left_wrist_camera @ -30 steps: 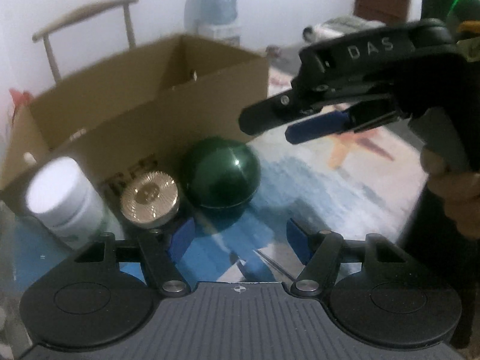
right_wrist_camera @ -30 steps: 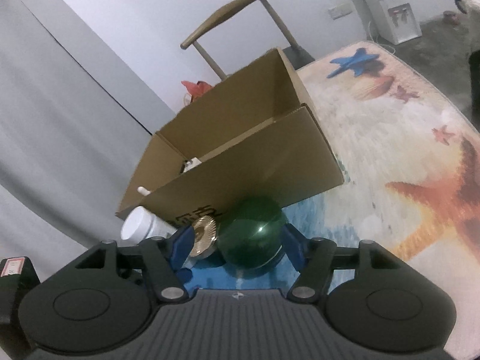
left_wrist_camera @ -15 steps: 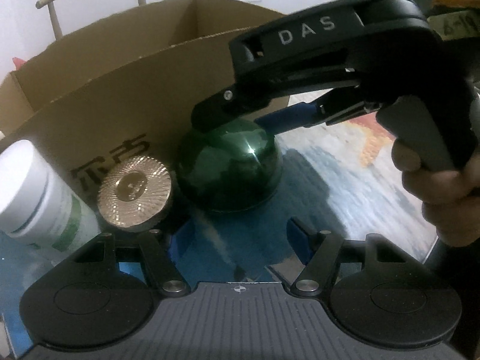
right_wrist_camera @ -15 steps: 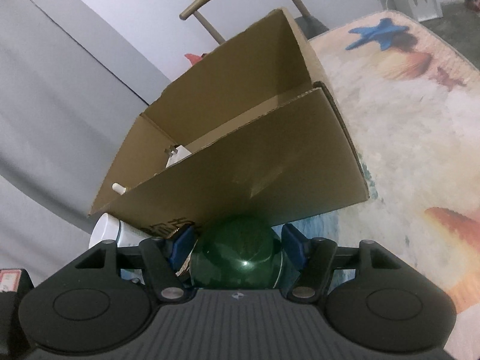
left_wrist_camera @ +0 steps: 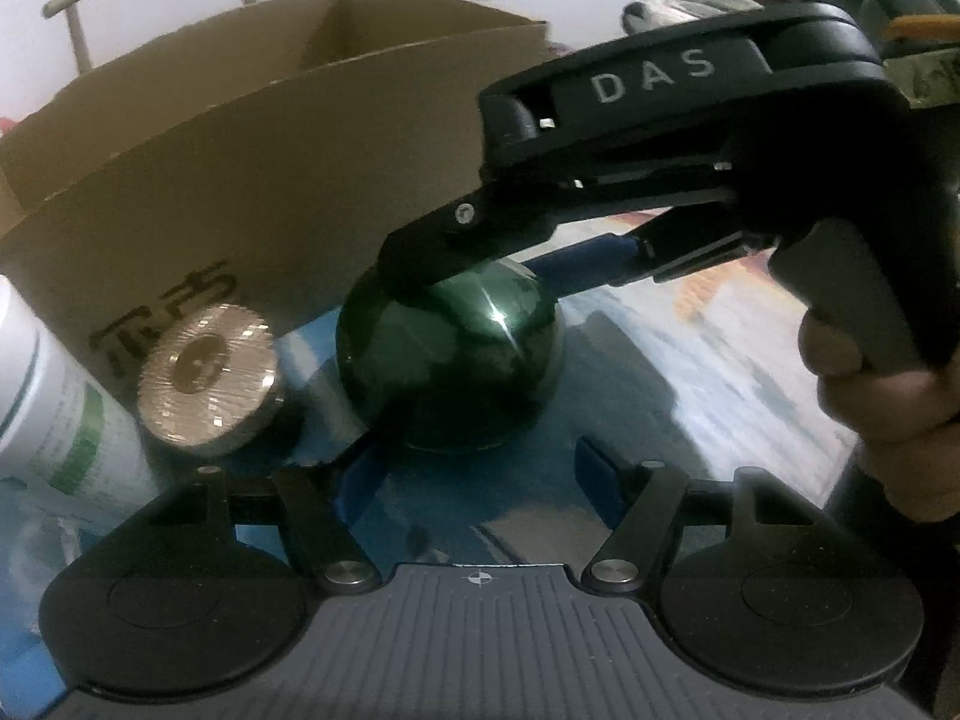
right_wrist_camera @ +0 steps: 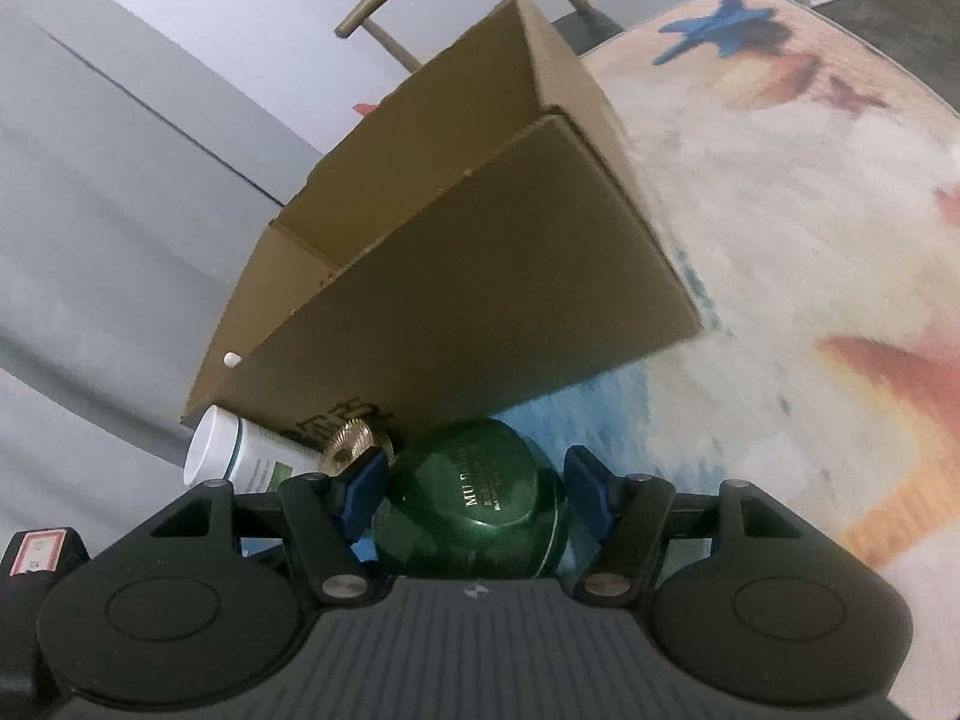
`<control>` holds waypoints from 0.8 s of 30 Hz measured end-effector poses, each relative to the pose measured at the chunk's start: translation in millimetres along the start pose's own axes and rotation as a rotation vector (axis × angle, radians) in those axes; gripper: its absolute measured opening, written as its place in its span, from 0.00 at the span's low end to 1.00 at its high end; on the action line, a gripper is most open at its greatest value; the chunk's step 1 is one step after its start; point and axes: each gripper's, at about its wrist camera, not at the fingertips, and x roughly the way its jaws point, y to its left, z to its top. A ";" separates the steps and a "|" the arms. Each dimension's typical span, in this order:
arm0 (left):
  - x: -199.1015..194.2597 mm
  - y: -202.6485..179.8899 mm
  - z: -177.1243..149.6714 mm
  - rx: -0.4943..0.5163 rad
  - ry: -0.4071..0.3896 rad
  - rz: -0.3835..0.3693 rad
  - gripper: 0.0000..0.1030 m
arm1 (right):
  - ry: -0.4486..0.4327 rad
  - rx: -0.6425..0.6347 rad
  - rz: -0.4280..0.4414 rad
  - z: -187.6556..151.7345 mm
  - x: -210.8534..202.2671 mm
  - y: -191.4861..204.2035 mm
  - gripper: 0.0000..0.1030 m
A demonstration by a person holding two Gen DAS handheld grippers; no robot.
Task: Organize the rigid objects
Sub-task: 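Close the right gripper around the dark green round jar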
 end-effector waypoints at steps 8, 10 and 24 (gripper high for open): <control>-11.3 -22.8 -16.0 0.087 0.003 -0.068 0.67 | -0.036 0.054 -0.037 -19.5 -35.4 -15.0 0.66; -14.7 -24.2 -18.3 0.096 -0.002 -0.066 0.67 | -0.047 0.065 -0.039 -22.2 -41.2 -17.6 0.66; -23.6 -18.5 -27.3 0.123 -0.035 -0.025 0.75 | -0.045 0.059 -0.049 -26.2 -36.8 -17.5 0.72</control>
